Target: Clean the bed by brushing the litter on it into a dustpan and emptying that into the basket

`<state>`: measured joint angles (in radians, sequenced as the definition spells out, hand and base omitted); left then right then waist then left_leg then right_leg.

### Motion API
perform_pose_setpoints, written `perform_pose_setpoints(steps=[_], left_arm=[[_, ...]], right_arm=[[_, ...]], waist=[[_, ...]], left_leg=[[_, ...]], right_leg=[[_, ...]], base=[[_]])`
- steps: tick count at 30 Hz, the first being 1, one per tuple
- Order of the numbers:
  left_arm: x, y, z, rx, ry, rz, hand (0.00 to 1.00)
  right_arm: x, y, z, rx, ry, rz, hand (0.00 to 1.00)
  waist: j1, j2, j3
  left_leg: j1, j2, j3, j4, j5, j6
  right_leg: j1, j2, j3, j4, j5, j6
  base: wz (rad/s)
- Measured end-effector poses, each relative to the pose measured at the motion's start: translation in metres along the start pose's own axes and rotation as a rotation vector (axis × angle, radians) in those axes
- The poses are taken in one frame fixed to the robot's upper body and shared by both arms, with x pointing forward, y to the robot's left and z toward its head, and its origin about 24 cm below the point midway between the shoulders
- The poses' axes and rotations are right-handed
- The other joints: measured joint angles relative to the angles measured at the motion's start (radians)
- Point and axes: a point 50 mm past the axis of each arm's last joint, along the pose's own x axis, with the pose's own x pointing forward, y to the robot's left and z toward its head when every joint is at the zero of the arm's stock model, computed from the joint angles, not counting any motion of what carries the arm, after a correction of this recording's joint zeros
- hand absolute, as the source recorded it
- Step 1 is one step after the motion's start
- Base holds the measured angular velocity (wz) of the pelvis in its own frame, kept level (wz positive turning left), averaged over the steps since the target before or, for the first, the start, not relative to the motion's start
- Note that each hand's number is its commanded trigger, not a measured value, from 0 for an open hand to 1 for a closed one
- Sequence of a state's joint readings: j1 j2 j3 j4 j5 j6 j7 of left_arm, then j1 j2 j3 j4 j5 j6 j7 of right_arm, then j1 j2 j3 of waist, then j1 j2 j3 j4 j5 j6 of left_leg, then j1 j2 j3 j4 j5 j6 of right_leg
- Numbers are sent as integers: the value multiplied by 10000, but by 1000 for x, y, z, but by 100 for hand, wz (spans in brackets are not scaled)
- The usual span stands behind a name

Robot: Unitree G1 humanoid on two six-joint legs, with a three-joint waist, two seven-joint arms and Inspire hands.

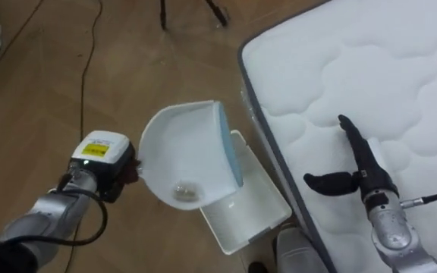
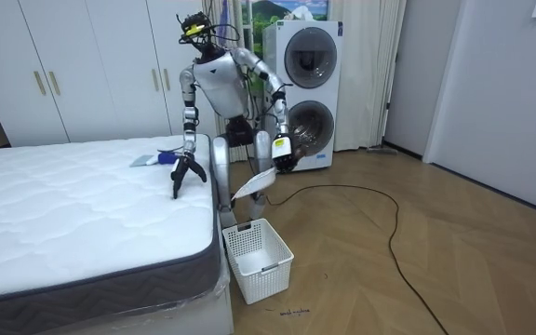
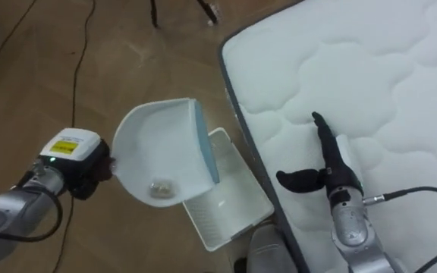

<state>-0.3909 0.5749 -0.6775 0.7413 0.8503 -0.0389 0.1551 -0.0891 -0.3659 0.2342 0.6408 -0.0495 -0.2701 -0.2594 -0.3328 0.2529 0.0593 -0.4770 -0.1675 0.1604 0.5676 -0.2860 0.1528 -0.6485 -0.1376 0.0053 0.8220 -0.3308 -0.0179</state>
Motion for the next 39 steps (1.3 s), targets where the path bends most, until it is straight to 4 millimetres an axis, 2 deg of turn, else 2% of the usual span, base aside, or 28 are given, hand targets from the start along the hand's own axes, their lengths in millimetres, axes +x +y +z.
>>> perform_pose_setpoints(steps=[4,6,8,10,11,12,16,22,26,31,39], left_arm=[[6,1,2,800,46,-742,100],[7,-1,1,1070,138,-1165,100],[9,1,-8,1228,561,-1615,100],[11,4,-18,1468,1059,-1923,100],[11,7,-23,1585,1363,-2052,100],[11,8,-25,1612,1480,-2107,100],[5,10,-45,2016,2052,-2662,100],[-10,13,-79,2617,2984,-3459,100],[-17,11,-92,2774,3396,-3830,100],[-22,13,-101,2849,3656,-3940,100],[-25,16,-108,2944,3852,-3884,100]], right_arm=[[1,4,6,-25,-227,36,0],[1,4,8,-1,-339,-13,0],[3,6,16,53,-672,-38,0],[3,7,18,134,-768,-34,0],[3,7,19,143,-784,-30,0],[3,7,20,150,-815,-36,0],[6,8,29,293,-1171,-30,0],[7,3,32,302,-1293,-203,0],[8,-3,30,380,-1218,-302,0],[8,-7,30,572,-1225,-258,0],[8,-8,29,612,-1224,-301,0]], waist=[[-259,107,15],[-331,232,17],[-391,358,53],[-530,433,51],[-586,511,59],[-618,555,63],[-767,757,77],[-757,801,77],[-734,933,78],[-735,969,67],[-736,988,62]], left_leg=[[140,0,102,-239,57,-41],[171,41,356,-412,71,-41],[77,41,592,-510,77,-36],[-7,53,697,-509,76,-36],[-25,144,993,-514,75,-36],[-24,166,1092,-532,75,-35],[-20,165,1453,-647,75,-34],[57,170,1712,-660,75,-24],[300,224,1753,-773,93,-66],[500,223,1974,-937,117,-103],[584,222,2012,-968,115,-105]], right_leg=[[-19,3,47,-32,-35,-11],[-114,18,168,-34,-39,-4],[-355,42,351,44,-43,3],[-442,29,365,84,-67,3],[-472,30,365,87,-73,6],[-485,28,369,90,-81,18],[-704,20,587,275,-100,43],[-830,45,754,490,-167,-62],[-619,173,854,441,-205,-96],[-554,192,983,447,-239,-99],[-481,180,980,432,-250,-88]], base=[[-1],[-13],[-17],[2],[4],[3],[-8],[-4],[-5],[-6],[-1]])
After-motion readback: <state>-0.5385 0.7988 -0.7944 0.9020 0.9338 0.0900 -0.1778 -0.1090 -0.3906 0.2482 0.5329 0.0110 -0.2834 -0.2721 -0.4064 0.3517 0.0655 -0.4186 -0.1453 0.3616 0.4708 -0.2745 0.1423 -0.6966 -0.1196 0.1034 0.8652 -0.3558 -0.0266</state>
